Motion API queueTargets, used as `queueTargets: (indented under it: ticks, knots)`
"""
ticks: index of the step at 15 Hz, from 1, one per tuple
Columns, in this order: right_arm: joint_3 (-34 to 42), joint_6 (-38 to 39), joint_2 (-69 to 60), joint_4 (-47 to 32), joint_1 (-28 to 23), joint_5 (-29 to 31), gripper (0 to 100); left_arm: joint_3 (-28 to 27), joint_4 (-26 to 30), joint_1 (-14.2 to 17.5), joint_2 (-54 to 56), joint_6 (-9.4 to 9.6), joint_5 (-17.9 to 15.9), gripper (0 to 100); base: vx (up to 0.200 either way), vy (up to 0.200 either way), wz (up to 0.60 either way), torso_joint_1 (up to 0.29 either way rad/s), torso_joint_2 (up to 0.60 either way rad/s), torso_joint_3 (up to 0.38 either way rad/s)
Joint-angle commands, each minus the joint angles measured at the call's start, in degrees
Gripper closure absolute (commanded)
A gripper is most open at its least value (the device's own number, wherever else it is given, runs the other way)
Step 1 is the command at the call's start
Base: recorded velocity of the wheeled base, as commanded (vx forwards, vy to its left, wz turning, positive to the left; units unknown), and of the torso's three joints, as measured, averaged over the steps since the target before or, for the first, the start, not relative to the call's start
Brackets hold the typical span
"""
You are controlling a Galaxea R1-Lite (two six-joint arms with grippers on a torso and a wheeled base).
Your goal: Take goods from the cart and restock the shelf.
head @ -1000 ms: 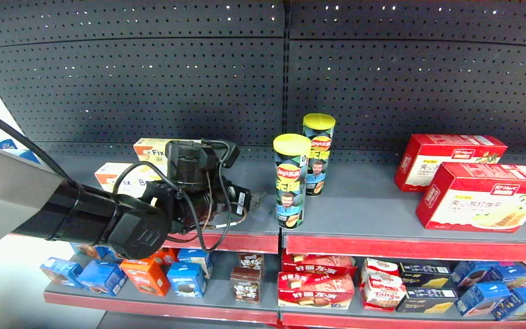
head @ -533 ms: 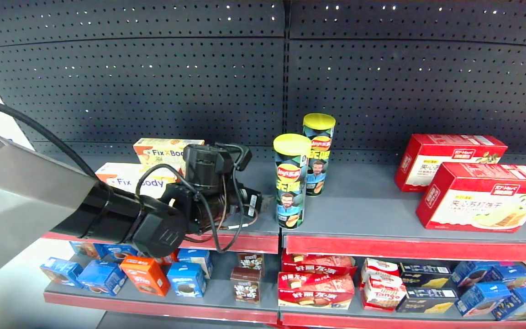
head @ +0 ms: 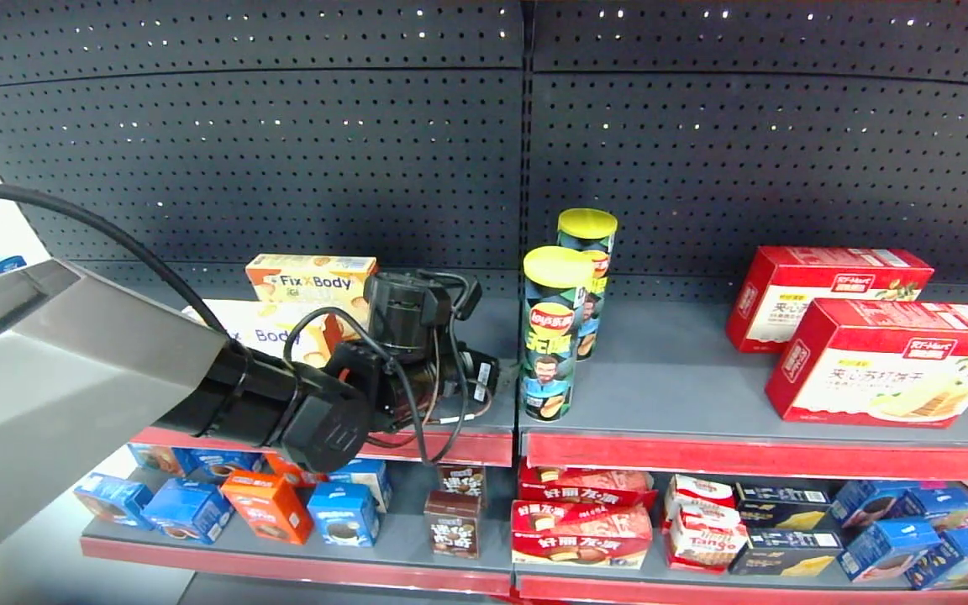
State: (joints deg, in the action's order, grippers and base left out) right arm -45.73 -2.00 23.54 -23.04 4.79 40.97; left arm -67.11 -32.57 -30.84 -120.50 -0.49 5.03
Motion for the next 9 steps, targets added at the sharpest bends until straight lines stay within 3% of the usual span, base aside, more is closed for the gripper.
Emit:
queueTargets:
  ticks: [1, 3, 5, 9]
  knots:
    - [0.1, 0.0, -0.3, 0.0, 0.0, 0.0, 0, -1.3, 0.0, -0.3, -1.2, -0.04, 0.2, 0, 0.0, 0.0, 0.0, 0.0, 0.0, 0.0]
    - [0.2, 0.0, -0.7, -0.3, 0.0, 0.1, 0, -2.3, 0.0, -0.9, -2.1, -0.39, 0.2, 0, 0.0, 0.0, 0.0, 0.0, 0.0, 0.0]
    - [-0.1, 0.0, -1.4, -1.9, 0.0, 0.0, 0, -3.6, 0.0, -1.7, -3.0, -1.89, 1.1, 0, 0.0, 0.0, 0.0, 0.0, 0.0, 0.0]
    - [0.0, 0.0, -1.7, -2.1, 0.0, 0.0, 0, -4.8, 0.0, -2.3, -3.7, -2.41, 1.6, 0, 0.0, 0.0, 0.0, 0.0, 0.0, 0.0]
